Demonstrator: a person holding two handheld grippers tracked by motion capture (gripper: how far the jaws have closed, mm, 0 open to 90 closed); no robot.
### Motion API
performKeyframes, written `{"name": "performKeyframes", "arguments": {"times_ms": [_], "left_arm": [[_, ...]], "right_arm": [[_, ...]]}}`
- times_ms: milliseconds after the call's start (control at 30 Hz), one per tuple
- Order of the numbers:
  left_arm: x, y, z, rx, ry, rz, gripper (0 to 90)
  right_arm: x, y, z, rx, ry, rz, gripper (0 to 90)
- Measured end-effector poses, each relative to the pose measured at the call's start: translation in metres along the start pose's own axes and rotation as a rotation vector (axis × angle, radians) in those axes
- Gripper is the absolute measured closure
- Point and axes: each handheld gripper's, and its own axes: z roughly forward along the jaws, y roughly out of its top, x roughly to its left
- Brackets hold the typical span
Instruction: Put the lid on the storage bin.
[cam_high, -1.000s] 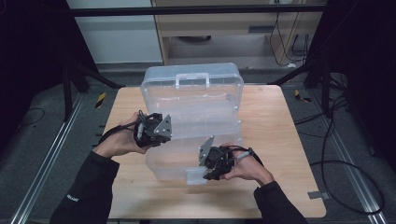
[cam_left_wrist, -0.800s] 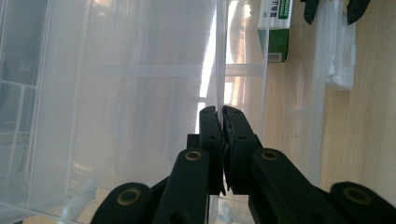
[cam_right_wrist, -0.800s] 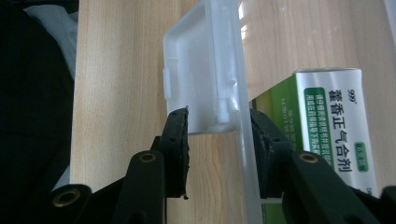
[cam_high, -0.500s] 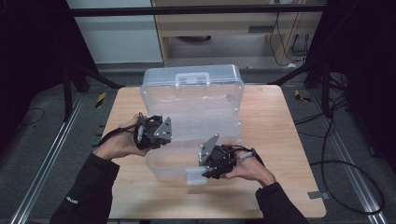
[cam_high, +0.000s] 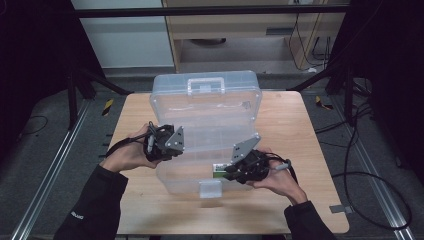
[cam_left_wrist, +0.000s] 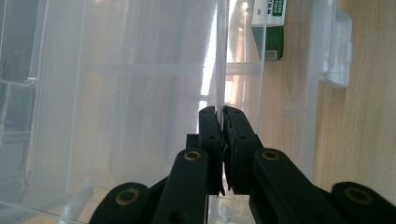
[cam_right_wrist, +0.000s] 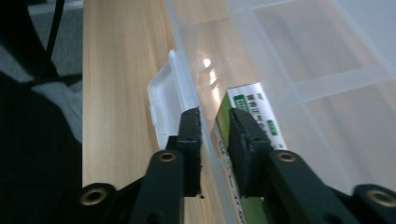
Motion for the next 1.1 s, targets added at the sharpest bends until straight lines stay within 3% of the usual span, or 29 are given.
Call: {"name": "performKeyframes", "arguments": {"times_ms": [167, 600, 767, 867, 1100], "left_arm": [[0.0, 0.0, 0.0, 0.003, -0.001, -0.001, 86.1], [0.001, 0.001, 0.0, 0.008, -0.005, -0.006, 85.9], [0.0, 0.001, 0.0, 0.009, -0.007, -0.007, 85.9], [0.0, 0.001, 0.0, 0.009, -0.008, -0.008, 85.9], [0.0, 0.001, 0.001, 0.004, -0.012, -0.006, 85.9]], "right_arm": [[-0.006, -0.011, -0.02, -0.101, -0.041, 0.091, 88.3], [-0.011, -0.028, -0.044, -0.222, -0.082, 0.181, 90.0], [-0.014, -0.03, -0.054, -0.315, -0.108, 0.21, 90.0], [-0.02, -0.03, -0.064, -0.399, -0.156, 0.251, 90.0], [-0.037, -0.03, -0.074, -0.497, -0.24, 0.343, 90.0]]}}
